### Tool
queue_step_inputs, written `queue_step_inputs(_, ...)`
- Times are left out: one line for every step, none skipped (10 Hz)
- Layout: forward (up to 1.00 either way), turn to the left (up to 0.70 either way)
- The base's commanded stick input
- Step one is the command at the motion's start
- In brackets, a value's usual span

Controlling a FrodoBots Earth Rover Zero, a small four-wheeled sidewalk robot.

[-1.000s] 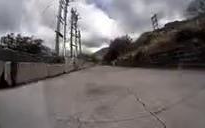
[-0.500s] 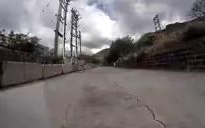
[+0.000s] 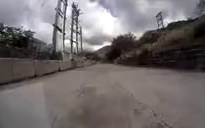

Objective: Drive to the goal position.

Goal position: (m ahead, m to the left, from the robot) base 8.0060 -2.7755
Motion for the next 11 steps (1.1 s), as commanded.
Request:
queue_step_inputs(1.00, 0.00)
queue_step_inputs(1.00, 0.00)
queue_step_inputs(1.00, 0.00)
queue_step_inputs(1.00, 0.00)
queue_step_inputs(1.00, 0.00)
queue_step_inputs(1.00, 0.00)
queue_step_inputs(1.00, 0.00)
queue_step_inputs(1.00, 0.00)
queue_step_inputs(1.00, 0.00)
queue_step_inputs(1.00, 0.00)
queue_step_inputs(1.00, 0.00)
